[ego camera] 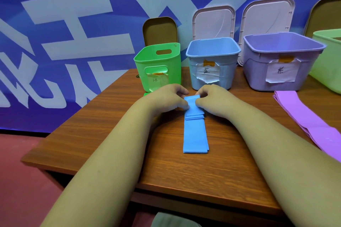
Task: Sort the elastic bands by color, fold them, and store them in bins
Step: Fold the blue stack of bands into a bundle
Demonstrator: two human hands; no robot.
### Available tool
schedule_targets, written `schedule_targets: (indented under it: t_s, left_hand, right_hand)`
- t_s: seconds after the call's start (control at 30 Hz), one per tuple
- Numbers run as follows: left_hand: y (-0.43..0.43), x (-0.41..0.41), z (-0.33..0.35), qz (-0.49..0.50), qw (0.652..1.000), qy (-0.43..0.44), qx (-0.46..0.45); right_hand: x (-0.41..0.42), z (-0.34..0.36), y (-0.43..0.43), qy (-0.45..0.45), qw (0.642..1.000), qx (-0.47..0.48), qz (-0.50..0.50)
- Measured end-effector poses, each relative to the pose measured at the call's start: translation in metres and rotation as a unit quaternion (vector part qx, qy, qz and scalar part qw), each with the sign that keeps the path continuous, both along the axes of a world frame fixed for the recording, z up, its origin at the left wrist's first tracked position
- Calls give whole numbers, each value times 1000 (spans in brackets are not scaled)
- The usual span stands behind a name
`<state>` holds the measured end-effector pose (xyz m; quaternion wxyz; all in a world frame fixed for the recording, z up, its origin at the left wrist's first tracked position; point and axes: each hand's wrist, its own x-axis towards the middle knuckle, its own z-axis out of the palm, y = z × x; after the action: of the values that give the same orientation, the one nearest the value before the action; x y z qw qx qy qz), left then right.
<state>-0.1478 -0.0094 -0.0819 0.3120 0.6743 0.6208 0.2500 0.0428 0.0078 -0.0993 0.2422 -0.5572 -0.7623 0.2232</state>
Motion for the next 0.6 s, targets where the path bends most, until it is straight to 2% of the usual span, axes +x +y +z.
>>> schedule_targets:
  t_s: [0.6]
  left_hand:
    - [1,-2,1,-11,1000,12,-2]
  right_hand:
    - [0,2,-4,18,1000,-19,5]
